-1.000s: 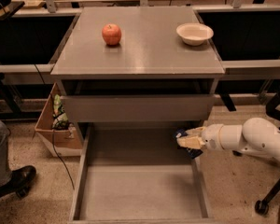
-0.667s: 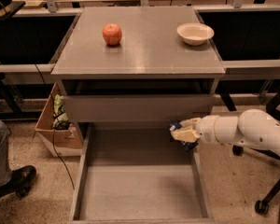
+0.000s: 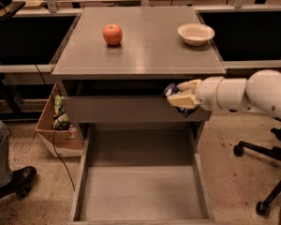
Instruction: Pick rxbar blueberry from middle drawer and place on counter
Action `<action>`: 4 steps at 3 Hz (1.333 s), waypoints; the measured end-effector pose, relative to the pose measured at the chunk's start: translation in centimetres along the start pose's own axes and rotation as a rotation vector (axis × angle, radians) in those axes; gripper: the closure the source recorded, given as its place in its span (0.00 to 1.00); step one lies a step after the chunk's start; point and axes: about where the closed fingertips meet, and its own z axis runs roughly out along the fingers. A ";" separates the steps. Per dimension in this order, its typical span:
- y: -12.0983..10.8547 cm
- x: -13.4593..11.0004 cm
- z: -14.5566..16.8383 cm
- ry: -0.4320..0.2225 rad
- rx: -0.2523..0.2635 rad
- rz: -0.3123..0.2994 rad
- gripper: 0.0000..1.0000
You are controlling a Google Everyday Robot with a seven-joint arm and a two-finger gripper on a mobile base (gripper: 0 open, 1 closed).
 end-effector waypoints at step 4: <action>-3.0 -8.5 -0.6 -0.104 0.050 -0.075 1.00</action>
Offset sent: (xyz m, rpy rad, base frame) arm 0.0138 -0.0043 0.0488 0.0145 -0.0630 -0.0035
